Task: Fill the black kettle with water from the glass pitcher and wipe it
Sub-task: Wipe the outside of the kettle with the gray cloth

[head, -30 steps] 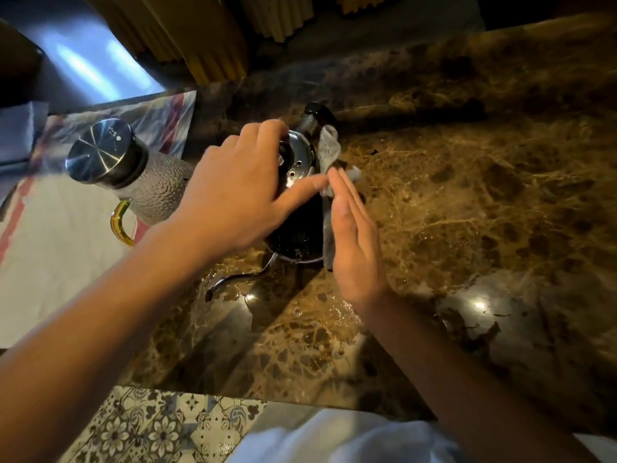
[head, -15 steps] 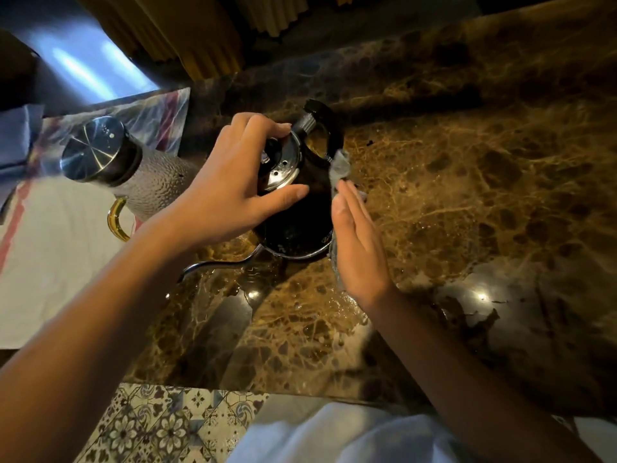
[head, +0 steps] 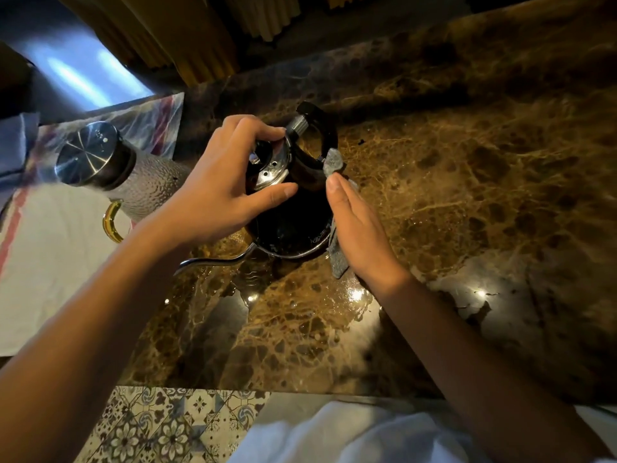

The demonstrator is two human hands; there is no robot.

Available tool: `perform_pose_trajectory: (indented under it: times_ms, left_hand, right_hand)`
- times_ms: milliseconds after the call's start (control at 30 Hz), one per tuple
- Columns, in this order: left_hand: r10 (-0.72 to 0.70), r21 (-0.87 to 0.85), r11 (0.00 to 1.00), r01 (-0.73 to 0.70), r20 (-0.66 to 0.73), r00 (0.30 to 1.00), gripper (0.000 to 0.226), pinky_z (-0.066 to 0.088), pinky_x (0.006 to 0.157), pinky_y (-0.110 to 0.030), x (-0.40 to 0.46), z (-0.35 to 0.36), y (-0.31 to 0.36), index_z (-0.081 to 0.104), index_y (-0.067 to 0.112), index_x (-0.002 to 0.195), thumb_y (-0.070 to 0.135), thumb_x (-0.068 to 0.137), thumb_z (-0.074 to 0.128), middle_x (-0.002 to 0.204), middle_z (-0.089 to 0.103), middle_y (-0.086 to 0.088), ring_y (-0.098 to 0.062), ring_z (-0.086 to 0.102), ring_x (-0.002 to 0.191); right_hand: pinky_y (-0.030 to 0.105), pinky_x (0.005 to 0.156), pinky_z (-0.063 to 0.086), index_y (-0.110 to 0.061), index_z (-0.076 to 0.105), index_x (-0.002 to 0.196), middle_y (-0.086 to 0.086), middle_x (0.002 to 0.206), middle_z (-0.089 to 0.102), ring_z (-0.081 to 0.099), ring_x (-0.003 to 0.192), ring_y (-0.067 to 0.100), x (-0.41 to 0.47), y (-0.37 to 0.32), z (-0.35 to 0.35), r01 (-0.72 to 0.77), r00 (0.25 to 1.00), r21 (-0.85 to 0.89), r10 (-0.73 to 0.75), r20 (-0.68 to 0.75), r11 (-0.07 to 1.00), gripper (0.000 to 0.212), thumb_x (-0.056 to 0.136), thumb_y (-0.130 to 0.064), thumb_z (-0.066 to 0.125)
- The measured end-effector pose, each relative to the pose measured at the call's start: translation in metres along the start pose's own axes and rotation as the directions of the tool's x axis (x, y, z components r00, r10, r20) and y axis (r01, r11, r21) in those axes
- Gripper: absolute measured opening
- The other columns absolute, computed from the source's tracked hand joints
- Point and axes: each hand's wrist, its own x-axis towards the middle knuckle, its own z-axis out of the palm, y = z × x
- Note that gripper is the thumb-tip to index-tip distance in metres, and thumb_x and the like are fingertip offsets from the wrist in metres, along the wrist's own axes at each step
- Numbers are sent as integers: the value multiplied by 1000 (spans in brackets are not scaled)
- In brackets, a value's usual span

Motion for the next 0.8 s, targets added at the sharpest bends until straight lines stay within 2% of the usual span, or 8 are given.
perform_pose_trajectory:
  times_ms: [133, 200, 300, 367, 467, 567, 700, 800]
  left_hand:
    - [20, -16, 1000, -20, 1, 1000, 66, 45, 108, -48, 0, -1, -2, 48, 18, 141, 55, 89, 65, 136, 44, 2, -22, 48, 130]
    - [33, -25, 999, -33, -5, 999, 63, 44, 109, -47, 0, -2, -2, 49, 18, 140, 55, 90, 64, 135, 45, 3, -22, 48, 129]
    - [14, -45, 999, -14, -12, 1000, 61, 45, 109, -48, -1, -1, 0, 48, 24, 138, 57, 90, 65, 136, 45, 4, -21, 49, 129]
    - [-9, -73, 997, 7, -33, 999, 59, 45, 109, -51, -1, 2, 0, 48, 28, 137, 57, 89, 66, 136, 46, 4, -22, 49, 129]
    - [-27, -149, 989, 12, -103, 994, 51, 42, 111, -52, -3, 7, 4, 52, 29, 132, 49, 89, 71, 131, 48, 7, -20, 49, 129]
    - [-100, -192, 979, 67, -169, 981, 47, 41, 112, -48, -4, 14, 13, 56, 28, 127, 44, 87, 74, 130, 51, 6, -19, 49, 129]
    - [-217, -141, 973, 183, -283, 934, 47, 43, 107, -45, 6, 28, 25, 58, 29, 129, 51, 89, 67, 132, 56, 3, -21, 49, 128]
    - [-336, -310, 918, 247, -280, 899, 32, 48, 107, -51, 17, 27, 27, 60, 31, 127, 40, 97, 60, 130, 62, 6, -17, 57, 124]
  right_hand:
    - [37, 128, 19, -31, 26, 162, -11, 171, 23, 19, 157, 5, -11, -35, 22, 118, 992, 115, -122, 33, 986, 74, 99, -69, 33]
    - [43, 130, 15, -30, 20, 164, -7, 173, 17, 13, 159, 10, -8, -41, 28, 139, 990, 44, -140, 17, 989, 73, 101, -66, 32]
    - [48, 130, 9, -30, 18, 165, -5, 174, 11, 5, 160, 13, 4, -27, 24, 80, 997, -92, -79, 20, 993, 69, 105, -63, 29]
    - [47, 130, 11, -31, 22, 164, -7, 174, 14, 8, 159, 10, 10, -14, 16, 9, 1000, -80, -9, 2, 997, 67, 106, -63, 29]
    - [40, 131, 13, -32, 29, 162, -12, 171, 21, 13, 150, -6, 6, 0, 12, -29, 999, 22, 30, -40, 999, 62, 107, -60, 31]
    - [39, 131, 13, -36, 29, 161, -18, 170, 21, 11, 152, -9, -18, 6, 23, 28, 997, 38, -25, -78, 999, 62, 105, -63, 28]
    - [41, 131, 10, -34, 30, 160, -19, 169, 19, 6, 156, -6, -40, 2, 44, 108, 988, 91, -97, -117, 990, 65, 101, -62, 26]
    - [41, 131, 9, -32, 31, 159, -26, 162, 19, 6, 155, -6, -39, -7, 50, 120, 985, 151, -99, -138, 981, 63, 103, -57, 25]
